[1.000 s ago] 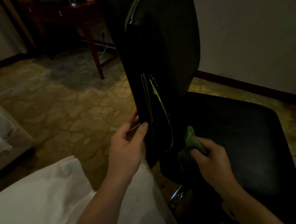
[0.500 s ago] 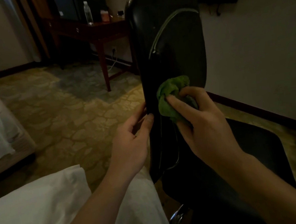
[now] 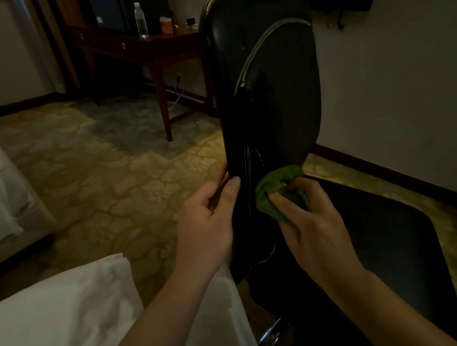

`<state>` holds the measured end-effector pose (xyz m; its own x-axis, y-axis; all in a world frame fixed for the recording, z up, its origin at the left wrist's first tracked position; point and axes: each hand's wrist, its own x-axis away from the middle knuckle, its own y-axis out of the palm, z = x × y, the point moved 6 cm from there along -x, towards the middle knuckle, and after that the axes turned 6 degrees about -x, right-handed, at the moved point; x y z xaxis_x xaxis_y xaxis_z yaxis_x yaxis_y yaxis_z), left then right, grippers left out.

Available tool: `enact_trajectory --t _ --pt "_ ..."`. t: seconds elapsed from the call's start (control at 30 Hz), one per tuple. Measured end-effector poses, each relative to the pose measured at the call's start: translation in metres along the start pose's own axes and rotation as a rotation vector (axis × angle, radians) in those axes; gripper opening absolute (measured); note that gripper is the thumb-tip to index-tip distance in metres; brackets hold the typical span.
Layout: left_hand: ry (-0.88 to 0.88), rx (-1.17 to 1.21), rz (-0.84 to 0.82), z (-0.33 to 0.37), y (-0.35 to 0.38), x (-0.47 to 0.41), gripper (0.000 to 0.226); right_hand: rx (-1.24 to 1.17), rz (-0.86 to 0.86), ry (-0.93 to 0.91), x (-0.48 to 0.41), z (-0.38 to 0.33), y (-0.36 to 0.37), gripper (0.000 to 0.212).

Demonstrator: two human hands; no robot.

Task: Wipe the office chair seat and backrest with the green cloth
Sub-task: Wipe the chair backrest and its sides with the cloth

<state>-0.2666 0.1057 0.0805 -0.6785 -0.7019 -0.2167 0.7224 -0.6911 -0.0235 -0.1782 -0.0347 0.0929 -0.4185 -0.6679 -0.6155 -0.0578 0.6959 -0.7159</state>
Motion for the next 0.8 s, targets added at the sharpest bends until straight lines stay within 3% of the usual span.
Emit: enact_trajectory --t 0.27,0.43,0.67,0.8 --pt "0.010 -0.001 -0.030 0.004 0.002 0.003 0.044 -0.024 0.137 -0.022 -0.022 -0.019 -0.031 0.040" --pt "0.009 -0.013 -0.028 0.006 0.001 0.003 0.041 0.000 0.082 -0.036 -0.033 -0.024 -0.024 0.039" --pt "-0.002 -0.009 -0.011 0.003 0.000 0.002 0.050 -0.007 -0.040 0.011 0.025 0.015 0.011 0.040" --pt "-0.011 -0.005 -0.013 0.003 0.001 0.003 0.045 -0.118 0.069 0.005 0.018 0.011 -0.002 0.039"
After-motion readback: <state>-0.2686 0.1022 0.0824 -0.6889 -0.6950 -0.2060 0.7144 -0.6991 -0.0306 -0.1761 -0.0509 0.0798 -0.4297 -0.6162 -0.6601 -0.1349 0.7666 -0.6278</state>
